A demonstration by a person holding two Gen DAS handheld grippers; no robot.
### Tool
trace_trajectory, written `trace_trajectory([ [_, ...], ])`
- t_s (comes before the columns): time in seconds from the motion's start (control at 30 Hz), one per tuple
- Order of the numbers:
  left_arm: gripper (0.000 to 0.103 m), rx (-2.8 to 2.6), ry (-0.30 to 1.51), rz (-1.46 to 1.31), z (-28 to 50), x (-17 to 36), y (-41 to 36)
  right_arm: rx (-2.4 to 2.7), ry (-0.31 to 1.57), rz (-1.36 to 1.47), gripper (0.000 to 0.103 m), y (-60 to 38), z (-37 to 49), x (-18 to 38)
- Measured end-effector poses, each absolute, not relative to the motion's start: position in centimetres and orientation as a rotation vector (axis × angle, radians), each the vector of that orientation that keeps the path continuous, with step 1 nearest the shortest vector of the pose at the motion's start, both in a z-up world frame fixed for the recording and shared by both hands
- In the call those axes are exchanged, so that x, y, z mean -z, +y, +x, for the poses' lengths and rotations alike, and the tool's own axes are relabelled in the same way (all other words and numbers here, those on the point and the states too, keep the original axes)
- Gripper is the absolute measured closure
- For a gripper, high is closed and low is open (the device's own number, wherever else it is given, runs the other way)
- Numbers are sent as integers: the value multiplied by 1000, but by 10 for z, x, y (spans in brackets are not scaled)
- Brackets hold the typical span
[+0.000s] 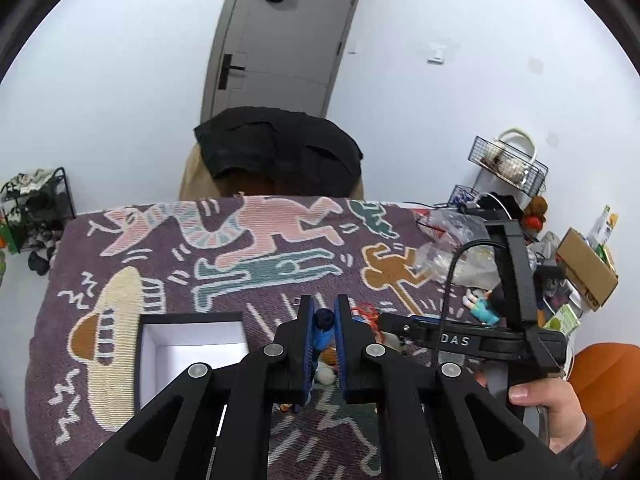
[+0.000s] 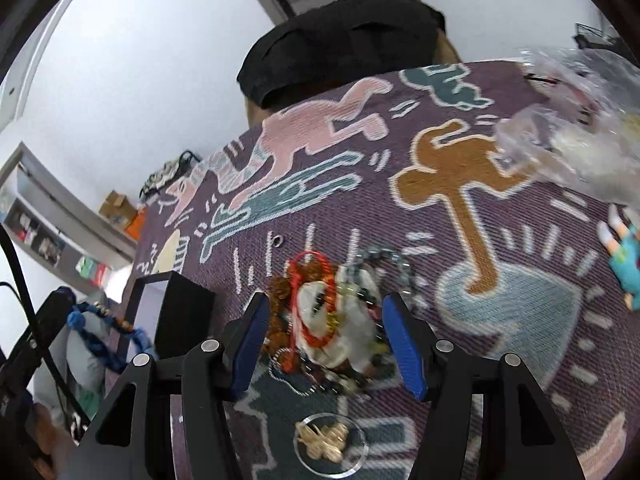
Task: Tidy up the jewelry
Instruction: 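Release the blue bracelet into the black box with left gripper while right releases red bracelet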
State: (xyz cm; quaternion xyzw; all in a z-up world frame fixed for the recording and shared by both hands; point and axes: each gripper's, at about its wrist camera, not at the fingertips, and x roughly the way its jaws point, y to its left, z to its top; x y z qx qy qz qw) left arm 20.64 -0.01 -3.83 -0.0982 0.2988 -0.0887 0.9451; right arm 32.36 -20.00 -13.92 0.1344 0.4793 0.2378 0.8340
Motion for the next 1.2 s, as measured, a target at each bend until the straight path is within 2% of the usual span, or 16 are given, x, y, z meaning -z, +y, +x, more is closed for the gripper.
trace_trajectory([
  [0.13,93,156,605,-221,204,38,17,-482,1034,185,43,-177,332,143],
  [0.17,93,151,602,-226,202,37,21,-469,1042,161,47,-174,334,145],
  [0.2,93,146,598,-231,201,36,25,-451,1047,139,56,-171,335,147],
  [0.23,93,139,592,-235,198,35,30,-442,1053,129,84,-170,336,148],
  [0.27,93,136,588,-238,197,34,32,-450,1063,140,94,-170,338,148],
  [0.53,93,105,571,-265,188,34,59,-473,986,195,94,-176,328,119],
  [0.8,93,72,632,-327,193,56,80,-503,886,169,94,-167,311,72],
  [0.87,89,68,659,-366,195,61,86,-518,866,161,94,-161,307,62],
  [0.9,79,68,670,-381,195,62,88,-529,858,158,94,-157,305,57],
  [0.93,54,64,686,-403,195,65,92,-540,852,155,94,-153,303,53],
  [0.97,39,60,684,-417,193,65,95,-549,849,154,94,-149,302,50],
  [1.0,20,55,662,-428,189,64,98,-565,847,153,94,-144,300,47],
  [1.03,15,50,624,-434,181,61,101,-580,845,150,94,-138,298,45],
  [1.2,15,6,592,-427,165,53,116,-643,861,143,94,-109,290,45],
])
